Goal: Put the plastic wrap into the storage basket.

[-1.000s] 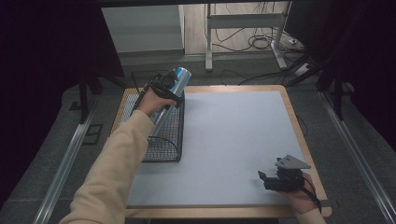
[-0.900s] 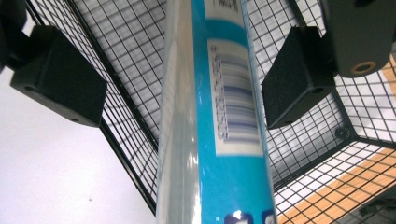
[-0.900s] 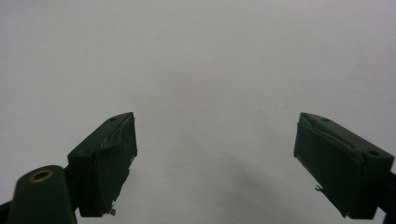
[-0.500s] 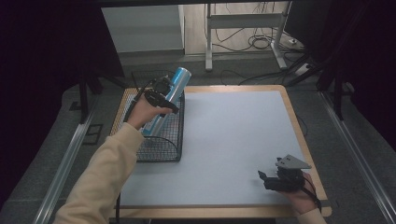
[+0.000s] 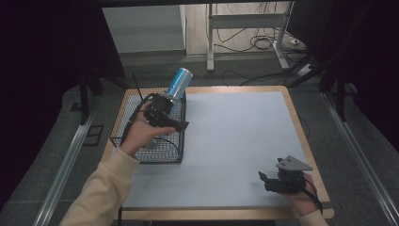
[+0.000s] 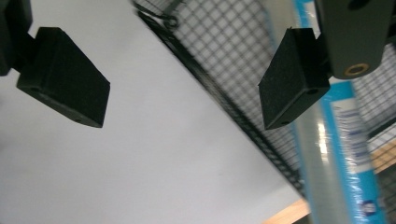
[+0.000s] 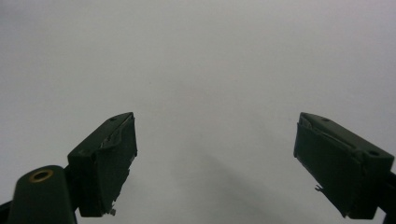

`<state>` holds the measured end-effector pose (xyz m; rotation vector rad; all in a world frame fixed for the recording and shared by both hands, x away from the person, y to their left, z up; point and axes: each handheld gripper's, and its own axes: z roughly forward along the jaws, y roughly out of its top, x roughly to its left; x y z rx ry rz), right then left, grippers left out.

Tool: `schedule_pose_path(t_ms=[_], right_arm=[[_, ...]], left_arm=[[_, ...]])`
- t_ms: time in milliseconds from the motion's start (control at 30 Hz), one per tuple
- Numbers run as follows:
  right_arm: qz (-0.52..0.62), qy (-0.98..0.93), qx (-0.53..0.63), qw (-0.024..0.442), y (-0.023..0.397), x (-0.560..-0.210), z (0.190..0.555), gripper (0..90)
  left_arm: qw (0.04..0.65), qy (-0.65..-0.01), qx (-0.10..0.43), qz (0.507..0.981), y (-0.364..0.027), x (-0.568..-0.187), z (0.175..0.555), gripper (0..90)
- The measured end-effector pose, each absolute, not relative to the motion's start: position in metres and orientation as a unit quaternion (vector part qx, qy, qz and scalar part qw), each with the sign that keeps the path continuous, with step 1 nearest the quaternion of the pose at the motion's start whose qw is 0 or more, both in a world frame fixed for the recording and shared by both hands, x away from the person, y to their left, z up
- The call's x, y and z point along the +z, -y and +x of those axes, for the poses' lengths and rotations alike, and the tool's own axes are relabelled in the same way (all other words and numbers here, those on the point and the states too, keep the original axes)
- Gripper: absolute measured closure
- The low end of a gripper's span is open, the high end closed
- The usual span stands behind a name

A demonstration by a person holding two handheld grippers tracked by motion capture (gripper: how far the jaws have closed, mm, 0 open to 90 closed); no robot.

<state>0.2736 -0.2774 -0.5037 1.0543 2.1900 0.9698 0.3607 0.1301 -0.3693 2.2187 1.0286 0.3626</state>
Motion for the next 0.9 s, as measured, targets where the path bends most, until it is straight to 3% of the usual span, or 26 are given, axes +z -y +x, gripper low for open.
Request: schedule_pose_path(t_ms=[467,900], right_arm=[[0.387,-0.809,0.358,0.260,0.277,-0.503,0.272,13.6],[0.386,-0.809,0.358,0.262,0.275,-0.503,0.272,13.6]], left_arm=[[0.378,-0.342,0.118,0.852,-0.119,-0.424,0.277,16.5],[0.367,-0.347,0.090,0.858,-0.115,-0.457,0.269,16.8]])
